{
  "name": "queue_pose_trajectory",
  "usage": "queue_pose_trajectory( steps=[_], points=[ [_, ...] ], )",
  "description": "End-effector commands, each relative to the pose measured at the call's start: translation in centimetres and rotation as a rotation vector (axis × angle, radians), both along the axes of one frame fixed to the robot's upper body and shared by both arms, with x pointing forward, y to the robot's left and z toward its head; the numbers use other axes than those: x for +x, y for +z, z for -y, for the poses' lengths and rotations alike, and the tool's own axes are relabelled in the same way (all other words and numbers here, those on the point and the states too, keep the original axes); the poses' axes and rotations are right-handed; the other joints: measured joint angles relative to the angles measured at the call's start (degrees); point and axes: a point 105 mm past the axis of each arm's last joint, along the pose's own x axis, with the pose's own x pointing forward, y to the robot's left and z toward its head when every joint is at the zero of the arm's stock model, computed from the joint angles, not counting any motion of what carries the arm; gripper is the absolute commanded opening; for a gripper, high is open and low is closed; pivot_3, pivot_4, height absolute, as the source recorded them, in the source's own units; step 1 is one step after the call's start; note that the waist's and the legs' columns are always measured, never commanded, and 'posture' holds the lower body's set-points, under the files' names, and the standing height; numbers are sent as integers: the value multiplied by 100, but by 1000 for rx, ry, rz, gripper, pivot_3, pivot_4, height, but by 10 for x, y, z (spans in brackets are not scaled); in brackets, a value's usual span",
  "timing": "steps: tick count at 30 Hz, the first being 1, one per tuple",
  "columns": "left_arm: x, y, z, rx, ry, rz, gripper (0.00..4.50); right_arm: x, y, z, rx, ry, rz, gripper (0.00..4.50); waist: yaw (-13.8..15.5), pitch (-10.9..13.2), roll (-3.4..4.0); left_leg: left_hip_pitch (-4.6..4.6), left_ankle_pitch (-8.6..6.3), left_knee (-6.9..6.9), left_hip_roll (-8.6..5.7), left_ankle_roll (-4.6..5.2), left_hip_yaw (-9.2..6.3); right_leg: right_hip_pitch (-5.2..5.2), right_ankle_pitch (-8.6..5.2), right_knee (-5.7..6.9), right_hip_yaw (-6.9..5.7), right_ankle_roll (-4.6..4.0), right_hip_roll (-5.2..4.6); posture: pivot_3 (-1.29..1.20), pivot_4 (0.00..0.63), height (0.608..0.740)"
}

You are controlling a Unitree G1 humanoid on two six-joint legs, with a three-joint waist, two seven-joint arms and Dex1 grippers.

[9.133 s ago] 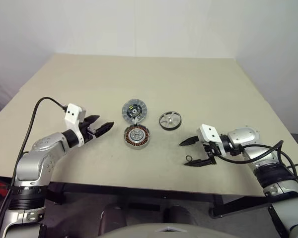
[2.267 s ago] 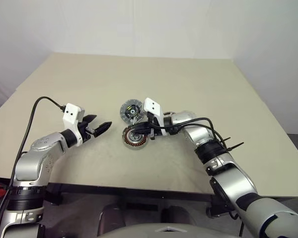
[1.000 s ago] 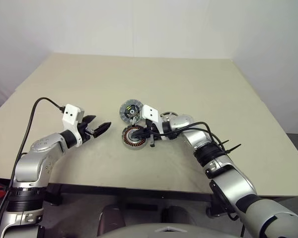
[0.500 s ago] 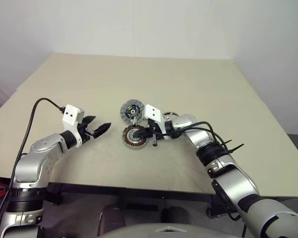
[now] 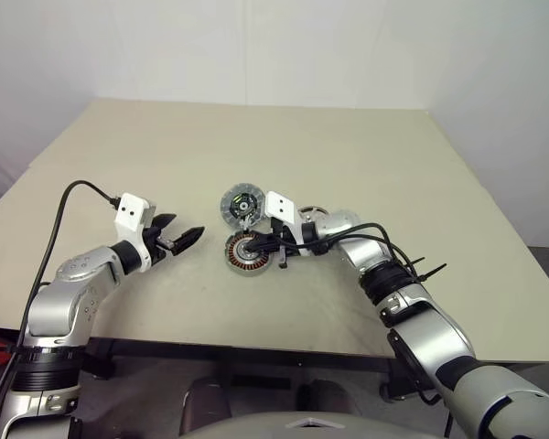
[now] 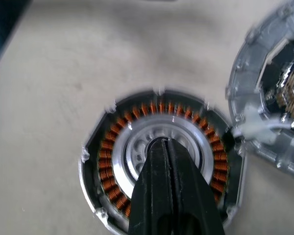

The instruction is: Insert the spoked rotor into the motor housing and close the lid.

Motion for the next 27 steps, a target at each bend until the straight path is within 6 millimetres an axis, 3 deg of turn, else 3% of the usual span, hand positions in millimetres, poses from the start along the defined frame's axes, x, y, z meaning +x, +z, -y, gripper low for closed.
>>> queue_pose_trajectory(
  steps=[1, 7, 18, 24, 27],
  points=[
    [1, 16, -2, 20, -3, 67, 4500, 2, 1, -2, -10, 2, 10, 37, -5, 0, 0, 0, 0, 0, 1, 0, 0, 0, 0, 0, 0, 0, 1, 0, 0, 740],
    [1, 16, -1, 21, -3, 67, 4500, 3, 4, -1, -2, 2, 18, 37, -4, 0, 0, 0, 0, 0, 1, 0, 0, 0, 0, 0, 0, 0, 0, 0, 0, 740],
    [3, 15, 1, 15, -10, 64, 4500, -2, 40, -11, 97, 52, 77, 37, -1, 1, 1, -5, 0, -1, 1, 0, 0, -4, 0, -4, -1, 0, 1, 0, 0, 740],
    [3, 15, 0, 16, -8, 65, 4500, -2, 37, -13, 96, 47, 62, 37, -1, 1, 2, -4, 0, -1, 1, 0, 0, -3, 0, -2, -1, 0, 1, 0, 0, 740],
    [2, 16, -1, 18, -6, 66, 4500, -2, 21, -12, 72, 20, 12, 37, -1, 1, 2, -4, 0, -1, 1, 0, 0, -3, 0, -3, -1, 0, 1, 0, 0, 740]
  ],
)
